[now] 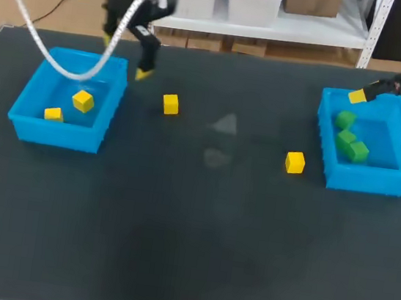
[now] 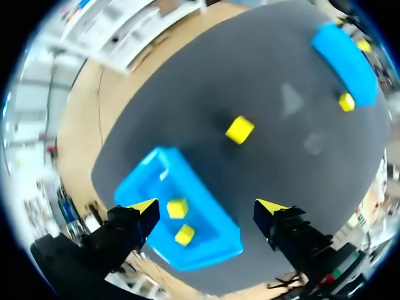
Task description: Put the green cubes in the right bin and the yellow cubes in the left bin.
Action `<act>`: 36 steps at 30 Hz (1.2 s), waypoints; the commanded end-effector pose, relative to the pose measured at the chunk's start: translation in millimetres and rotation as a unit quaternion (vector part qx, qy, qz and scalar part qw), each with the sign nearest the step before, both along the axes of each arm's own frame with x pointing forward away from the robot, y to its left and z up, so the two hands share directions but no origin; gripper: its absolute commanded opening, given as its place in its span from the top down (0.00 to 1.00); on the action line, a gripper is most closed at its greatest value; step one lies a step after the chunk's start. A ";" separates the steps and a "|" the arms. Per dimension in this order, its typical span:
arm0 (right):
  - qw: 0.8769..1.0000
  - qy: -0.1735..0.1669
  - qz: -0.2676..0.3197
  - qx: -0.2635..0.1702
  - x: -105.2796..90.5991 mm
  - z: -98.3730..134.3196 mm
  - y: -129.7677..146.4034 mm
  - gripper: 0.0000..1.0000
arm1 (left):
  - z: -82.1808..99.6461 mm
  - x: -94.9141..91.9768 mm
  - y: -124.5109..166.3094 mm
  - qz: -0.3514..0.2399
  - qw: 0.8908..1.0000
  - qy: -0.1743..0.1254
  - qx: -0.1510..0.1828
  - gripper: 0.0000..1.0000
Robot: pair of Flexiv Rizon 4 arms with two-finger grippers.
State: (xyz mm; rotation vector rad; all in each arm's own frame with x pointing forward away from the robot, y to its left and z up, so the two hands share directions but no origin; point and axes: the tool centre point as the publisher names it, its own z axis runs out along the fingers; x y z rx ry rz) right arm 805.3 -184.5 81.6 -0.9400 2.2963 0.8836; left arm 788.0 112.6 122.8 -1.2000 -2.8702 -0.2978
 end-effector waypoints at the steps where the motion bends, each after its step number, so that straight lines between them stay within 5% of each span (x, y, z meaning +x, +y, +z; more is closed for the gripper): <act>1: 1.000 -0.001 0.000 0.000 -1.2 -0.1 -0.1 0.00 | -14.6 -2.0 -31.1 -0.128 0.989 -0.039 -0.057 0.00; 7: 1.000 -0.001 0.000 0.000 -1.2 -0.1 -0.1 0.00 | -39.0 10.4 -65.5 -0.219 0.974 0.003 -0.057 0.00; 14: 1.000 -0.001 0.000 0.000 -1.2 -0.1 -0.1 0.00 | -65.8 21.0 -72.6 -0.263 0.963 0.050 -0.038 0.00; 36: 1.000 -0.001 0.000 0.000 -1.2 -0.1 -0.1 0.00 | -118.6 28.2 -61.7 -0.245 0.964 0.100 0.003 0.02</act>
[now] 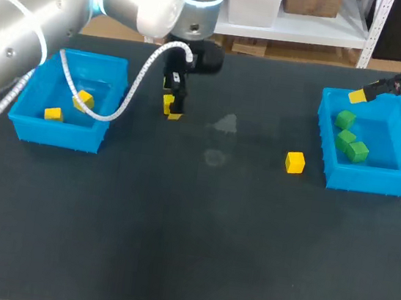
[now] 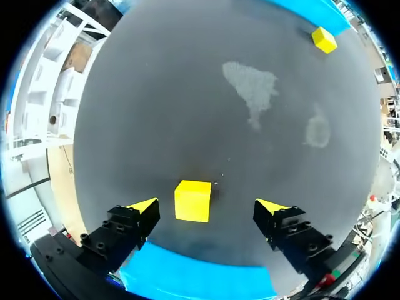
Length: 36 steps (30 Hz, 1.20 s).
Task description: Put the green cubes in the right bin and the yellow cubes in the left bin.
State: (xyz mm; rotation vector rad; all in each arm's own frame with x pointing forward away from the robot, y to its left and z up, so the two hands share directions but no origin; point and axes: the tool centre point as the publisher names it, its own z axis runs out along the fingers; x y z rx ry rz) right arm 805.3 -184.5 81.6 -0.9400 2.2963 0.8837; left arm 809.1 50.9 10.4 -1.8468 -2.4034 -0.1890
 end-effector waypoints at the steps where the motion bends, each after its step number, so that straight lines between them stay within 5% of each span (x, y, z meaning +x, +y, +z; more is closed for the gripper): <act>1: 1.000 -0.001 0.000 0.000 -1.2 0.0 -0.1 0.00 | -8.7 6.9 1.4 0.007 1.000 0.024 0.014 0.22; 2: 1.000 -0.001 0.000 0.000 -1.2 0.0 -0.1 0.00 | -11.5 6.0 2.5 0.006 0.999 0.027 0.020 0.54; 3: 1.000 -0.001 0.000 0.000 -1.2 0.0 -0.1 0.00 | -13.8 5.2 3.2 0.005 0.999 0.027 0.023 0.61; 4: 1.000 -0.001 0.000 0.000 -1.2 0.0 -0.1 0.00 | -15.2 4.7 3.5 0.007 0.999 0.028 0.023 0.91; 5: 1.000 -0.001 0.000 0.000 -1.2 0.0 -0.1 0.00 | -16.6 3.7 3.6 0.007 0.999 0.032 0.024 1.00; 15: 1.000 -0.001 0.000 0.000 -1.2 0.0 -0.1 0.00 | -13.4 0.1 4.9 0.025 1.000 0.011 0.011 1.00; 26: 1.000 -0.001 0.000 0.000 -1.2 0.0 -0.1 0.00 | 72.0 5.1 34.6 0.126 0.985 -0.096 -0.072 1.00; 31: 1.000 -0.001 0.000 0.000 -1.2 0.0 -0.1 0.00 | 102.4 5.2 72.2 0.175 0.973 -0.139 -0.057 1.00; 36: 1.000 -0.001 0.000 0.000 -1.2 0.0 -0.1 0.00 | 106.4 -4.8 111.0 0.215 0.967 -0.135 -0.035 1.00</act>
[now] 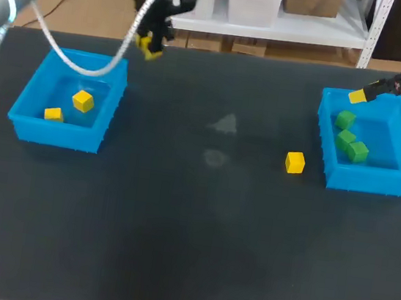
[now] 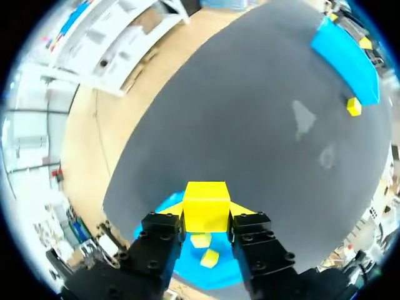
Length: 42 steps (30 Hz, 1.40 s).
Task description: Put the green cubes in the right bin and the yellow cubes in the left bin.
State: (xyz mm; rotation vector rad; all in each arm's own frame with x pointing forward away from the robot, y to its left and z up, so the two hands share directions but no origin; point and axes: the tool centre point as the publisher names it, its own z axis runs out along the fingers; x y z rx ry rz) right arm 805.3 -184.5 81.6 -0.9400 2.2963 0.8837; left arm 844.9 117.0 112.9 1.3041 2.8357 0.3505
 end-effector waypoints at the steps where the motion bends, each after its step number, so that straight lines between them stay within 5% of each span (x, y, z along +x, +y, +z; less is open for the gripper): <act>1: 1.000 -0.001 0.000 0.000 -1.2 0.0 -0.1 0.00 | 2.8 -43.9 51.6 0.005 0.998 -0.052 -0.032 1.00; 16: 1.000 -0.001 0.000 0.000 -1.2 0.0 -0.1 0.00 | -18.6 -89.8 130.6 0.111 0.994 -0.008 -0.006 1.00; 17: 1.000 -0.001 0.000 0.000 -1.2 0.0 -0.1 0.00 | -19.3 -89.6 130.6 0.115 0.993 -0.010 -0.002 0.62; 18: 1.000 -0.001 0.000 0.000 -1.2 0.0 -0.1 0.00 | -19.9 -88.4 129.8 0.116 0.993 -0.010 -0.003 0.00; 25: 1.000 -0.001 0.000 0.000 -1.2 0.0 -0.1 0.00 | 3.1 -69.1 89.3 0.083 0.995 -0.031 -0.048 0.00; 33: 1.000 -0.001 0.000 0.000 -1.2 0.0 -0.1 0.00 | 43.0 -61.9 -27.5 -0.079 0.989 -0.053 -0.112 0.00; 42: 1.000 -0.001 0.000 0.000 -1.2 0.0 -0.1 0.00 | 30.4 -82.1 -152.9 -0.246 0.963 -0.021 -0.111 0.00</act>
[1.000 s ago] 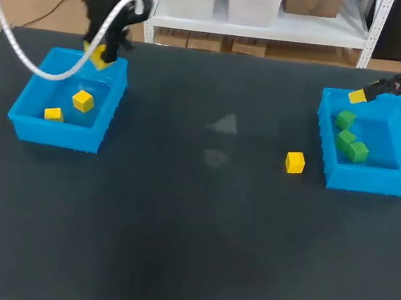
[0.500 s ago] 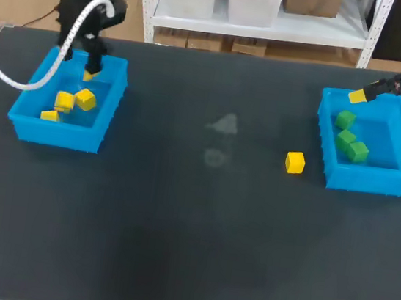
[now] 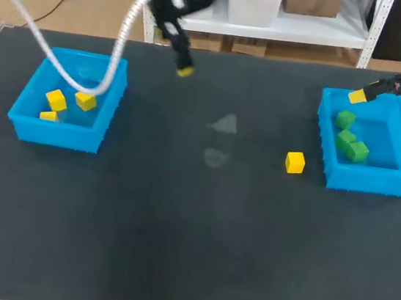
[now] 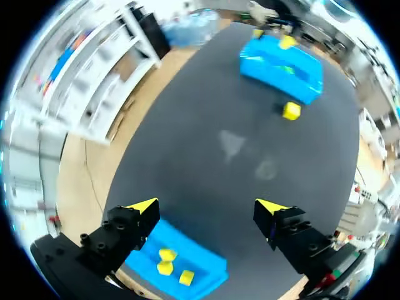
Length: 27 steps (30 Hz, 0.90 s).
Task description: Put the green cubes in the right bin and the yellow cubes in the left bin.
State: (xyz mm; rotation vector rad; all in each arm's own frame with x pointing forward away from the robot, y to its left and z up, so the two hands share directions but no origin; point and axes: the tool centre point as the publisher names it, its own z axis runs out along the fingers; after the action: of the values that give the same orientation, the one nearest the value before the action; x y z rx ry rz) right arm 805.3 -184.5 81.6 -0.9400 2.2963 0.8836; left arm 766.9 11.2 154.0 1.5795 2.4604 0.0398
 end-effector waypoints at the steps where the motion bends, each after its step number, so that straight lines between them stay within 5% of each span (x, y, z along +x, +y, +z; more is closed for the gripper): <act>1: 1.000 -0.001 0.000 0.000 -1.2 0.0 -0.1 0.00 | -14.4 -7.4 -59.5 -0.119 0.993 0.010 0.022 0.00; 16: 1.000 -0.001 0.000 0.000 -1.2 0.0 -0.1 0.00 | -80.3 -11.5 -165.6 -0.182 0.982 0.052 0.004 0.00; 27: 1.000 -0.001 0.000 0.000 -1.2 0.0 -0.1 0.00 | -81.0 -19.0 -203.4 -0.187 0.979 0.074 -0.029 0.00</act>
State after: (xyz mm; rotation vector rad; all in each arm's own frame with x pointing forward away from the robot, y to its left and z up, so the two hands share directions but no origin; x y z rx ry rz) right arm 805.3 -184.5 81.6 -0.9400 2.2963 0.8837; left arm 741.1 -183.1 71.8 2.0237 2.1792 -0.1826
